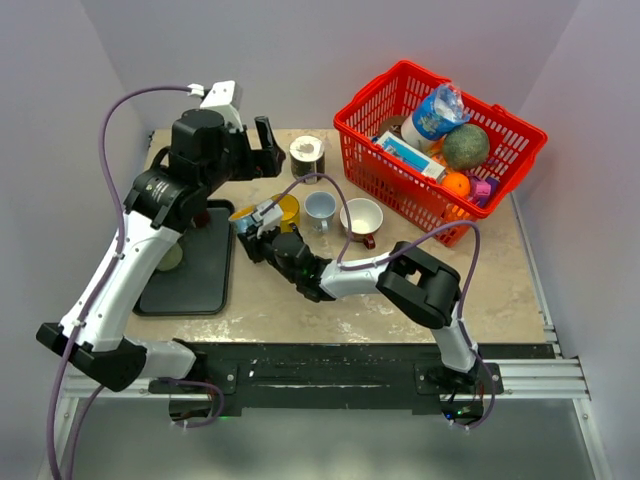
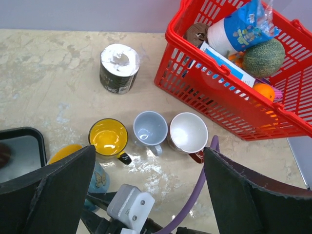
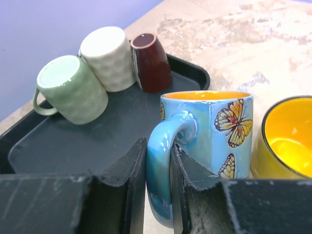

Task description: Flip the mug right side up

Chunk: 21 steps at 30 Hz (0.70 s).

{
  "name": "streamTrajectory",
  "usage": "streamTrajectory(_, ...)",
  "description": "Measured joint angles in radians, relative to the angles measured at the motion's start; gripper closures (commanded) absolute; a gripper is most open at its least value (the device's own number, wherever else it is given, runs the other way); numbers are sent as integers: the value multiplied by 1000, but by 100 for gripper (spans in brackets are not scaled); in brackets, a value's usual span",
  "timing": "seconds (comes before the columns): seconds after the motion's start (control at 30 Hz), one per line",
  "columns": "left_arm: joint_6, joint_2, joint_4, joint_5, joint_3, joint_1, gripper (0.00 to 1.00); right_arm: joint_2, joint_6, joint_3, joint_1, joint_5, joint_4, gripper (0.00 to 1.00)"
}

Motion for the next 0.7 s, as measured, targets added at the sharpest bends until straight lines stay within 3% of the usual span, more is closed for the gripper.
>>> streamTrajectory(0.13, -54, 27, -73, -11, 2, 72, 3, 19, -20, 15, -5, 0, 44, 100)
streamTrajectory(0.33, -134, 43, -147, 8, -102, 306, 1, 19, -49, -23, -6, -6, 176, 100)
streamTrajectory(0.6, -185, 48, -179, 34, -225, 366, 1, 19, -72, -92, -6, -11, 267, 100)
streamTrajectory(0.7, -197, 48, -177, 53, -255, 381, 6, 19, -79, -96, -6, -21, 277, 100)
